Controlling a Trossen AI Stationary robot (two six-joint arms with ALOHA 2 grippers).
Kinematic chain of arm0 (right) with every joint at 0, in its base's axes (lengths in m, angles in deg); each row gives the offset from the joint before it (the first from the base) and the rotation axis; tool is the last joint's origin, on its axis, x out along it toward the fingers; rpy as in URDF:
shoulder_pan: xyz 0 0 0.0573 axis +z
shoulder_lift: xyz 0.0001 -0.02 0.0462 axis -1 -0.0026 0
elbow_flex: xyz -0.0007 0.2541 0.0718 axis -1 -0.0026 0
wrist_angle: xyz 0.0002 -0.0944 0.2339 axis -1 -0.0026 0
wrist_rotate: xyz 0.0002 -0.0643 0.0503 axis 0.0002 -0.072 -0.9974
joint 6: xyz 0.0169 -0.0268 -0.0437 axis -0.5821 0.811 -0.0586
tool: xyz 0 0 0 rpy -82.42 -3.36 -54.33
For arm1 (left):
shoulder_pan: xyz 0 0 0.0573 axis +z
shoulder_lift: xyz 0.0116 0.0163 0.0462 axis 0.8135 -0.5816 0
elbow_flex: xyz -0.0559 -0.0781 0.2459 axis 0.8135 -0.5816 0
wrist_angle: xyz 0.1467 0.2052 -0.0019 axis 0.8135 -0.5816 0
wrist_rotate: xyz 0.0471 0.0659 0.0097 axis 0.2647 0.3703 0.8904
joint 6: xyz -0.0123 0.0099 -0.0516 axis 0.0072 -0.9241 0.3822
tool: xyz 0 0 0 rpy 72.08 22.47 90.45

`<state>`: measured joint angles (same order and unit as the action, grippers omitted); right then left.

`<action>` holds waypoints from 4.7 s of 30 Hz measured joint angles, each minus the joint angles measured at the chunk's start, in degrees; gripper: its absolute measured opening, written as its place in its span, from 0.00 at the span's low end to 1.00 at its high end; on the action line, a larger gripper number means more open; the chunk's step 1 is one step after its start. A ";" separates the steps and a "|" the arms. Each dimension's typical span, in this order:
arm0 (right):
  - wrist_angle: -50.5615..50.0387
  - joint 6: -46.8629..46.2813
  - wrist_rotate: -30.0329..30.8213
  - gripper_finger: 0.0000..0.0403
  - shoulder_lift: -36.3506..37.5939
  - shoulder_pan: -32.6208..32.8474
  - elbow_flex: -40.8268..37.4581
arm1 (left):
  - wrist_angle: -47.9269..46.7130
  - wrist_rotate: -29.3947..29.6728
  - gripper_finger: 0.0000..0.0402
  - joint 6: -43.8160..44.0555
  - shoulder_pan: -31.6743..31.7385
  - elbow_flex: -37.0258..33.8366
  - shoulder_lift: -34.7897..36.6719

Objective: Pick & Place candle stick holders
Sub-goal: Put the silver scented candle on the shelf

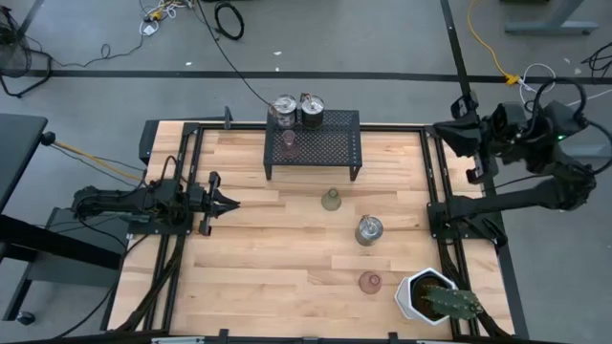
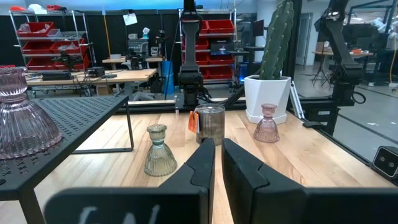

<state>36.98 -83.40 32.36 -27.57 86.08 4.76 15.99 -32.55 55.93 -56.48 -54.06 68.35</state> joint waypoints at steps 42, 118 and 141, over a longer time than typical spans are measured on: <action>-29.42 1.68 3.87 0.05 -11.08 0.00 27.87 | 0.02 0.00 0.09 -0.02 0.00 0.00 0.01; -48.37 7.31 8.70 0.05 -10.86 10.37 9.95 | 0.00 0.00 0.09 0.00 -0.01 0.00 0.00; -48.28 15.06 8.72 0.05 -0.86 23.17 -9.72 | 0.00 0.00 0.09 0.00 -0.01 0.00 0.01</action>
<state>-11.30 -68.34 41.08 -28.43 109.25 -4.95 15.99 -32.55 55.93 -56.49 -54.06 68.36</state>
